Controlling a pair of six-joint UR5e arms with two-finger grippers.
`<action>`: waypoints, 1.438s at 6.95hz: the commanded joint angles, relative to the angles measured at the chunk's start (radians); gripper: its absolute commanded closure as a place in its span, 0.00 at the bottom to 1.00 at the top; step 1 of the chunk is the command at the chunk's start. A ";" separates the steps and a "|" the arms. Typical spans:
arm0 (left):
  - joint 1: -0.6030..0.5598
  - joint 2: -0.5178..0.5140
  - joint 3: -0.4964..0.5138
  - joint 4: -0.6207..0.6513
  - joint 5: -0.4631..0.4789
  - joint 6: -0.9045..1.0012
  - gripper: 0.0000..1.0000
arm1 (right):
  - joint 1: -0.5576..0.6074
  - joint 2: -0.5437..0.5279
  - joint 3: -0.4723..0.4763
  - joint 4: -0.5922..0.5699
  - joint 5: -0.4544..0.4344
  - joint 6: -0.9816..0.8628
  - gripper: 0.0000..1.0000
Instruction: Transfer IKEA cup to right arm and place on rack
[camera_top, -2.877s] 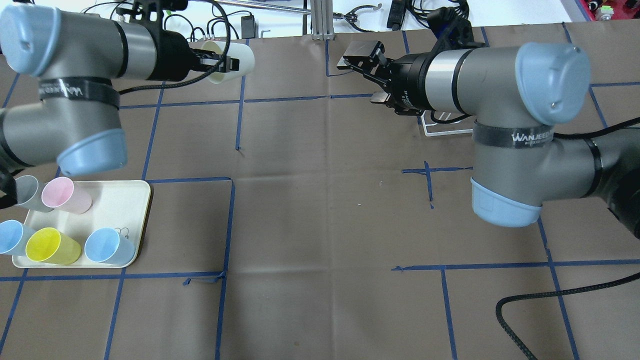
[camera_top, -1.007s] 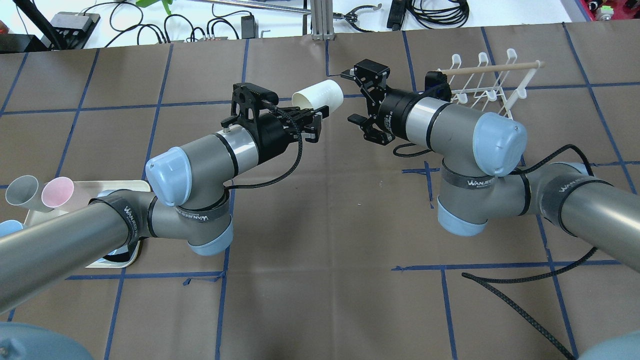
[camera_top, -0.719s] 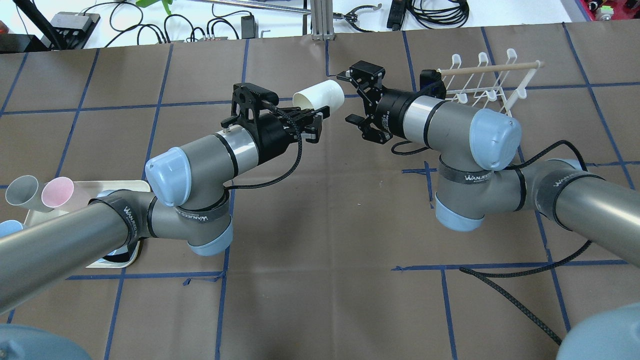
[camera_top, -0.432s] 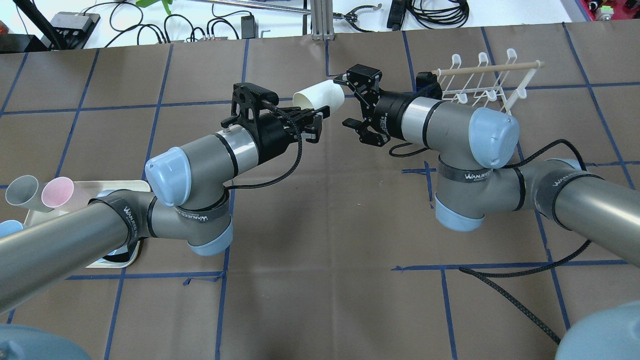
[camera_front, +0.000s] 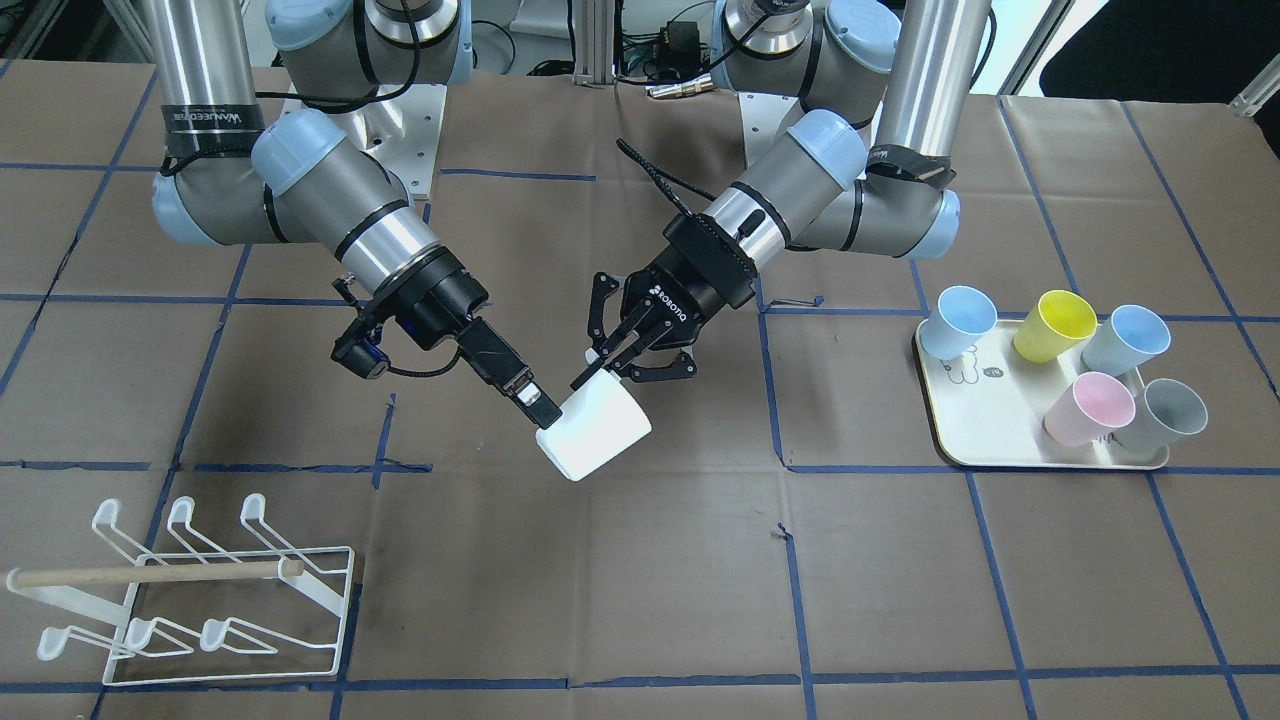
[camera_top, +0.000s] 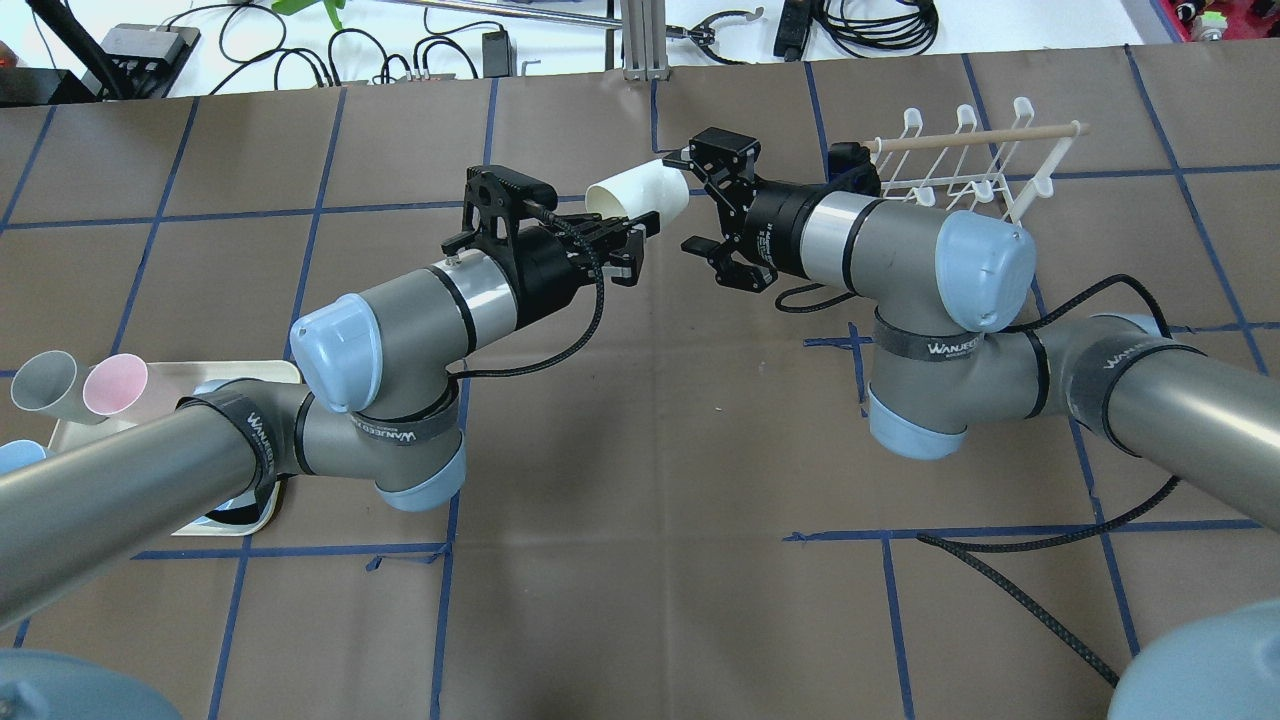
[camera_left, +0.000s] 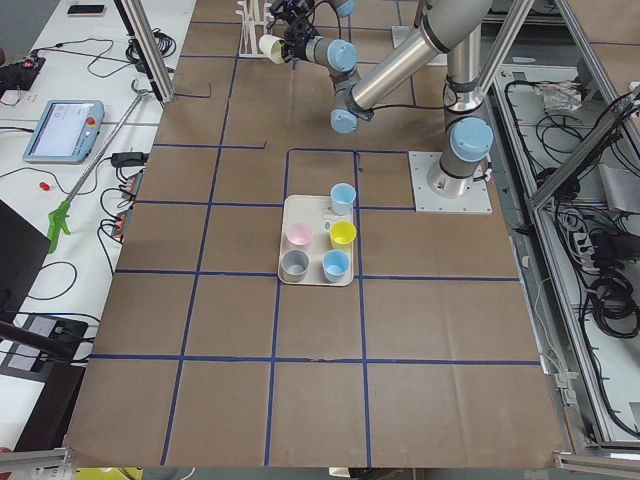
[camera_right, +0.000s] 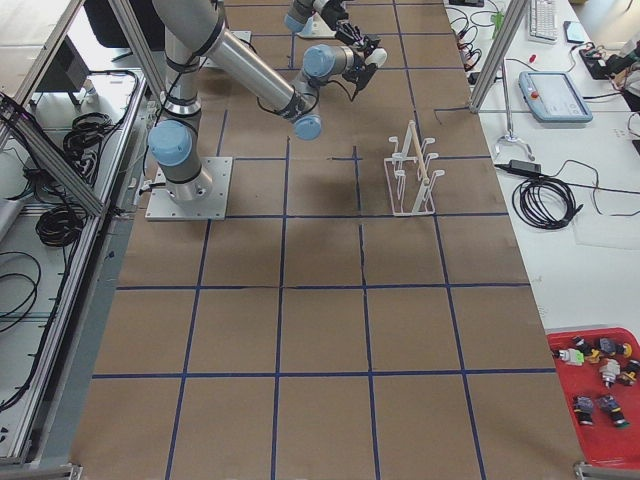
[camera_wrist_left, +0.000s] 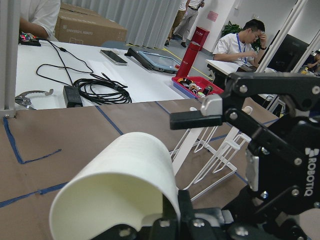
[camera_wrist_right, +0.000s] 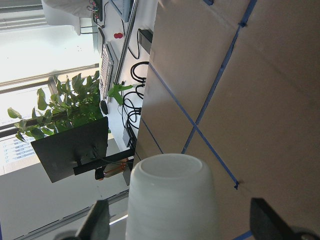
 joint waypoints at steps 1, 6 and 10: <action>0.000 0.002 0.001 0.000 0.001 0.000 0.97 | 0.006 0.026 -0.031 0.007 -0.002 0.002 0.01; 0.000 0.000 0.001 0.000 0.001 0.000 0.97 | 0.030 0.087 -0.109 0.030 -0.011 0.019 0.01; 0.000 0.000 0.001 0.000 0.001 0.000 0.96 | 0.053 0.089 -0.114 0.055 -0.013 0.025 0.01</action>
